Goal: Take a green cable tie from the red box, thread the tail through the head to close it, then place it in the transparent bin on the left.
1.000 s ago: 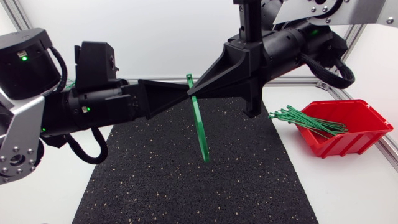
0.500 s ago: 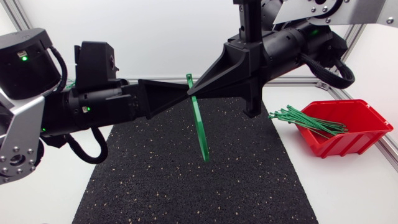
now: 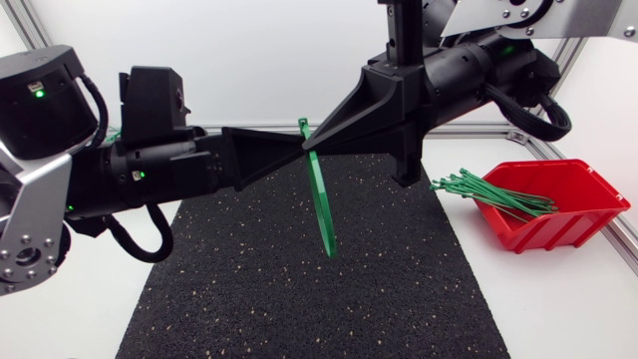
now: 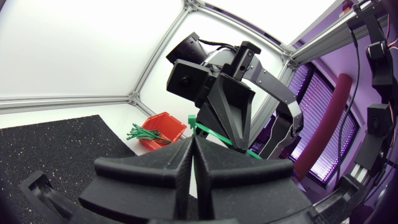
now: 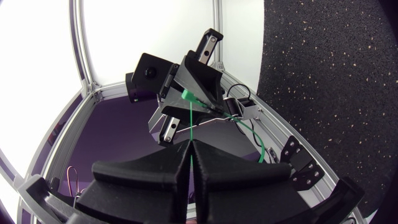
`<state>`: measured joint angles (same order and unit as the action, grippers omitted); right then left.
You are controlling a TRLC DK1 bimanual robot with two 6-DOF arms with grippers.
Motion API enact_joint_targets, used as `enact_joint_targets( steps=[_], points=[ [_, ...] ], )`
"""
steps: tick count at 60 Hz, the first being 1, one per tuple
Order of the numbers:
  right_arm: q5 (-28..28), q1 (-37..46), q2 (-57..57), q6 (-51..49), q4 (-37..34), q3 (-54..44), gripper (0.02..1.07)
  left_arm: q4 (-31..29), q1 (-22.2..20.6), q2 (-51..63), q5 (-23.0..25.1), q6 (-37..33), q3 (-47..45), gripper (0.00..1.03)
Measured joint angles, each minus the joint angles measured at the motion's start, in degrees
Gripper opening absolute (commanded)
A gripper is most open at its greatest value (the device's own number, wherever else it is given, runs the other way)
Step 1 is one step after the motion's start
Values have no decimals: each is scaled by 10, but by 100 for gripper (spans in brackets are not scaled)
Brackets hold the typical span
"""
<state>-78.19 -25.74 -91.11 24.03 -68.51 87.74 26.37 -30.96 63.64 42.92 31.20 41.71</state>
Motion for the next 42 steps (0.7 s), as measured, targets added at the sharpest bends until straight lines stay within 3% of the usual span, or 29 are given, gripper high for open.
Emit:
enact_joint_targets(
  steps=[42],
  points=[
    [0,3,0,0,0,0,8,0,-6,1,-6,-2,0,3]
  ],
)
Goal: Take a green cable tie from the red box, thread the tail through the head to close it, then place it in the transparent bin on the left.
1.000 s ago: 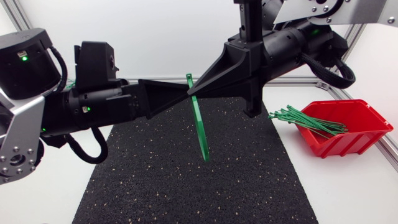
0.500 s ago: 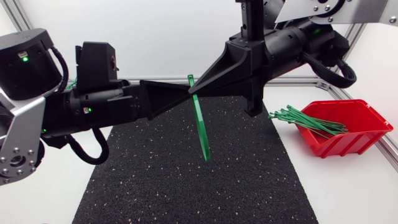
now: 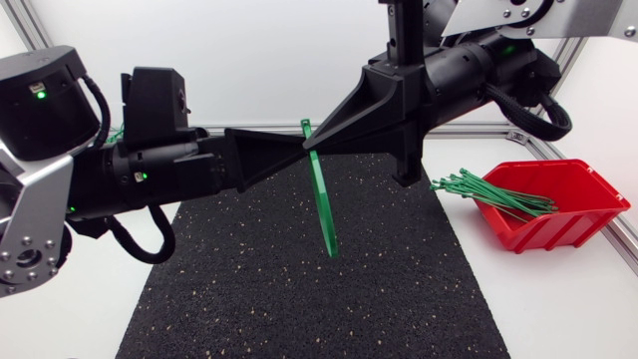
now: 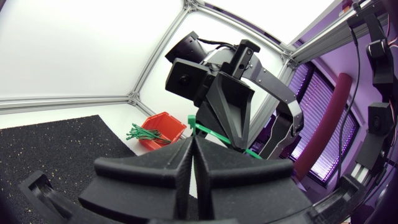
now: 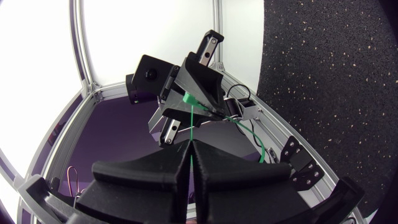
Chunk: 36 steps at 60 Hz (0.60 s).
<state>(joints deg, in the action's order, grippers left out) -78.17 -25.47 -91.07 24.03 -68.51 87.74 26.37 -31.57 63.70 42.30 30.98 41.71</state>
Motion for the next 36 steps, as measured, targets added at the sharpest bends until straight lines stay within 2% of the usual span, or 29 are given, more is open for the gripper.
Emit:
enact_joint_targets(
  steps=[36],
  points=[
    [0,0,3,0,0,4,8,0,0,1,0,0,0,4]
  ],
)
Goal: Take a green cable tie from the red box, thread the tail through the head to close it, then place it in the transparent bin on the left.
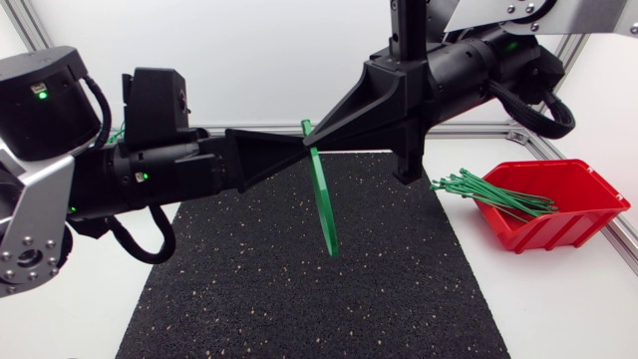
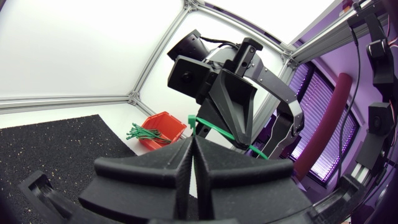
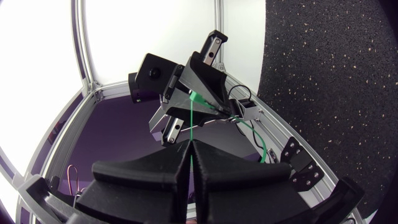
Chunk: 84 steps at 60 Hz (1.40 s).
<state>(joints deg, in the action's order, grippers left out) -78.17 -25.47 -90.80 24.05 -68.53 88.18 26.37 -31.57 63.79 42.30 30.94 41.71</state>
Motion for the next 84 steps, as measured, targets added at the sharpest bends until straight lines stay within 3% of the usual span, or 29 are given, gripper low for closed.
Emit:
enact_joint_targets(
  steps=[84],
  points=[
    [0,0,1,0,11,-8,8,0,4,0,0,-1,0,4]
  ],
)
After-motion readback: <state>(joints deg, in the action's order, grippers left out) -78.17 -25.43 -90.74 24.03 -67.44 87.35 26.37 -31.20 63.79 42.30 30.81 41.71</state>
